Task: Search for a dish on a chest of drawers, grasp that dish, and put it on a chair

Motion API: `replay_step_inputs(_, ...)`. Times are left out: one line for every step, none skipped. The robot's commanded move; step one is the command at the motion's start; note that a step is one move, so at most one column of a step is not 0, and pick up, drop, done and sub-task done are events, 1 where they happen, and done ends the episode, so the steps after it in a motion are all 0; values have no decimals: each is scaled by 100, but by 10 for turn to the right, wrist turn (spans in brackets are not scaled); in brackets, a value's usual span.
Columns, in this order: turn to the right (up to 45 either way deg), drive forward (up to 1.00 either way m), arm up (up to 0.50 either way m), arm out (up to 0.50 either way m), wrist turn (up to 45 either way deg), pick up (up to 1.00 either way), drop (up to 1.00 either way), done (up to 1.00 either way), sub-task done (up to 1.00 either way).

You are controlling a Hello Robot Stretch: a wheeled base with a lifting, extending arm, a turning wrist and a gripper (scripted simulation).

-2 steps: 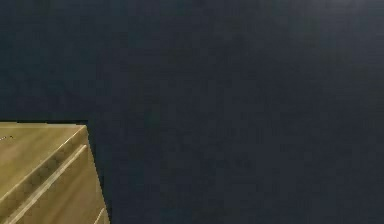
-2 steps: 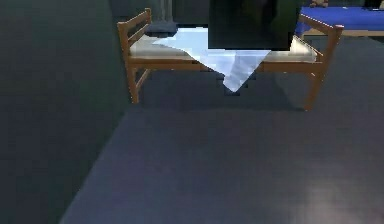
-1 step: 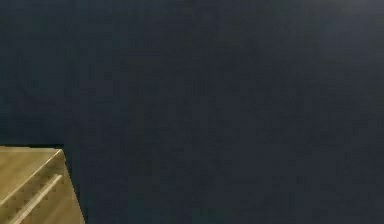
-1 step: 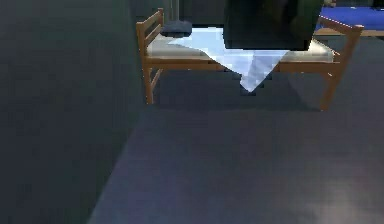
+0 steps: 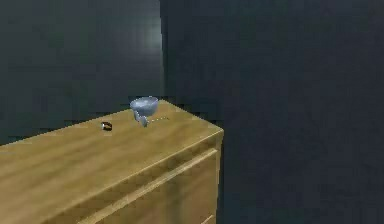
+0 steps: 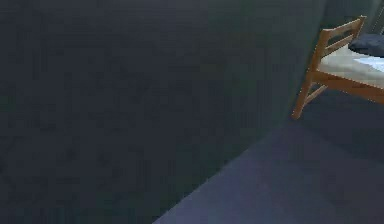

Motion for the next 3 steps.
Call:
replay_step_inputs(-450, 0, 0, 0, 0, 0, 0, 0, 0)
replay_step_inputs(-450, 0, 0, 0, 0, 0, 0, 0, 0)
replay_step_inputs(-120, 0, 0, 0, 0, 0, 0, 0, 0)
